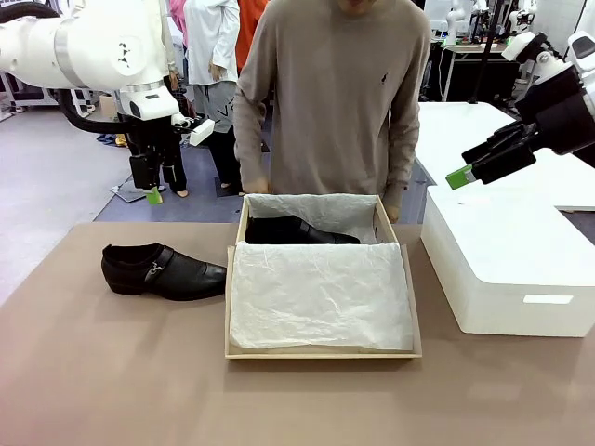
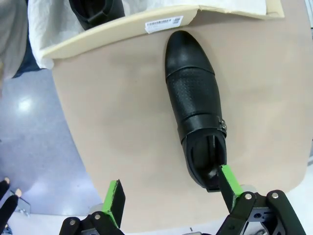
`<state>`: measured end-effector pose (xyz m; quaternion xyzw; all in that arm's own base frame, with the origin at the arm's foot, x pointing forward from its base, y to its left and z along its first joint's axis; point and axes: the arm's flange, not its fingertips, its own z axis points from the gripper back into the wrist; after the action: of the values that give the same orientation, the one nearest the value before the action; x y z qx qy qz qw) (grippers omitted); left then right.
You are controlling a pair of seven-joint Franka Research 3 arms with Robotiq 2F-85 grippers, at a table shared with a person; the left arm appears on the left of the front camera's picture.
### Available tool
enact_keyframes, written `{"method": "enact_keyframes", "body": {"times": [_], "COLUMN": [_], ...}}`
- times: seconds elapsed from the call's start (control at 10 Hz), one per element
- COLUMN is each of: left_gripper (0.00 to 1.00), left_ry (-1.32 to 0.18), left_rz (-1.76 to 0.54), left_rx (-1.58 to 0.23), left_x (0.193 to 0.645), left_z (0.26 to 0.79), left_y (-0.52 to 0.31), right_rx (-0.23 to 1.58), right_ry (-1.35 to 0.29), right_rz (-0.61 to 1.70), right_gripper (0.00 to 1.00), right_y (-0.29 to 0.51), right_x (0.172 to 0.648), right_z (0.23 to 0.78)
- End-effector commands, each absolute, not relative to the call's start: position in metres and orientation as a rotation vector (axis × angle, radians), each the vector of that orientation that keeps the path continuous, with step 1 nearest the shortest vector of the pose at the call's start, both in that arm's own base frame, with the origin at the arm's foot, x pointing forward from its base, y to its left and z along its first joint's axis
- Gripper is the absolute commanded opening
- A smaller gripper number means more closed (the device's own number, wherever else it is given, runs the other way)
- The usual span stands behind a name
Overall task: Pack the shoes into the box.
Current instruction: Place the other shoe of the Shoes into the Shoes Box.
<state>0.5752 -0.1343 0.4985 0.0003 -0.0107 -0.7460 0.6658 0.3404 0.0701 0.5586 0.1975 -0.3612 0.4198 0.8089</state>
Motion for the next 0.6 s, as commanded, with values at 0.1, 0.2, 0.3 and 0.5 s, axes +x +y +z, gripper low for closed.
{"method": "enact_keyframes", "body": {"times": [0.1, 0.2, 0.3, 0.5], "left_gripper": [1.00, 1.00, 1.00, 1.00], "left_ry": [-0.019, -0.024, -0.020, -0.005], "left_rz": [-1.691, -1.684, -1.634, -1.574], "left_rx": [0.012, 0.001, -0.026, -0.073], "left_x": [0.573, 0.575, 0.574, 0.570], "left_z": [0.499, 0.499, 0.488, 0.468], "left_y": [-0.131, -0.134, -0.132, -0.118], "right_rx": [0.425, 0.425, 0.425, 0.425], "right_ry": [-0.776, -0.776, -0.776, -0.776], "right_rz": [0.896, 0.896, 0.896, 0.896], "right_gripper": [1.00, 1.00, 1.00, 1.00], "right_y": [0.070, 0.070, 0.070, 0.070], "right_x": [0.341, 0.341, 0.341, 0.341], "right_z": [0.558, 0.558, 0.558, 0.558]}}
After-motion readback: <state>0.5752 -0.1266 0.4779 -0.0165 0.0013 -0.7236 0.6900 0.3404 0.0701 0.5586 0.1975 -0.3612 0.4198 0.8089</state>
